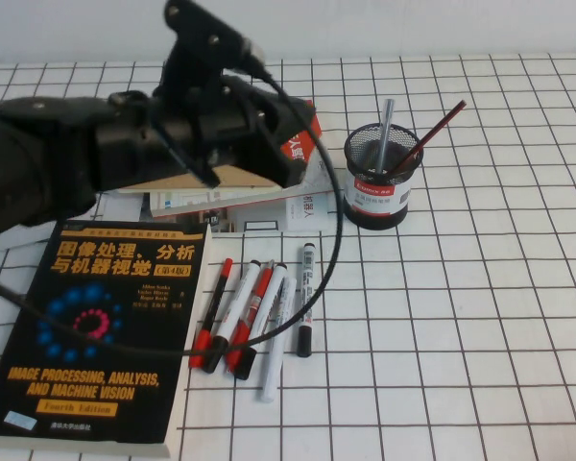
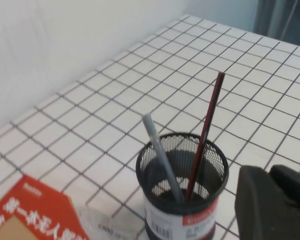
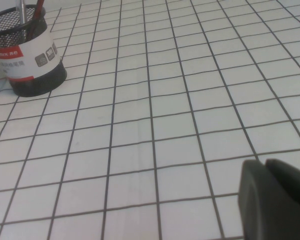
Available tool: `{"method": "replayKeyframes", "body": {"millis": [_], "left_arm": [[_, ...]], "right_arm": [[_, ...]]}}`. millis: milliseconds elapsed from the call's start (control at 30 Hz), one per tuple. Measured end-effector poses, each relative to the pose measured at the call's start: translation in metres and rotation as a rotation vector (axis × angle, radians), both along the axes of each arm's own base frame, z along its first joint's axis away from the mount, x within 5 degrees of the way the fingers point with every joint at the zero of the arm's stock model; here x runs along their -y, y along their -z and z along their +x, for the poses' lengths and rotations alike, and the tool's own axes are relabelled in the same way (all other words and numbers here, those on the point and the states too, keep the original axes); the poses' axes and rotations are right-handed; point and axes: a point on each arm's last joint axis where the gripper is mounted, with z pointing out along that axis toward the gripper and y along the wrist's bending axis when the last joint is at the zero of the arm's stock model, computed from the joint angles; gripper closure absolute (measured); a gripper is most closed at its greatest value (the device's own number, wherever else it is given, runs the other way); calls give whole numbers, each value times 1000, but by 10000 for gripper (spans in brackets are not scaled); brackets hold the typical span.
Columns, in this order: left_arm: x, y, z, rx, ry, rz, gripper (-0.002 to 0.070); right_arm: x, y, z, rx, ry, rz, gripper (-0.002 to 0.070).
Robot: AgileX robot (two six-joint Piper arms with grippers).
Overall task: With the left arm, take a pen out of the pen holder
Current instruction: 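Take a marker out of the pen holder and lay it on the table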
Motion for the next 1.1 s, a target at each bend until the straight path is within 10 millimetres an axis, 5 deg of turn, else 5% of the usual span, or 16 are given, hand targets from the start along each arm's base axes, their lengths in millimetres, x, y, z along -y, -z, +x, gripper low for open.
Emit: {"method": "replayKeyframes", "body": {"millis": [133,333,433,800,1100], "left_arm": [[27,-1,20,110,75,57,595],[65,17,46,157,131,100,289],[81,27,53,158,130,115,200],[135,41,69,193,173,76,172],[148,66,86,150,141,56,171]], "right_arm": [[0,0,0,0,0,0,692],[0,0,0,0,0,0,693],[0,0,0,0,0,0,693],[0,0,0,0,0,0,692],[0,0,0,0,0,0,692]]}}
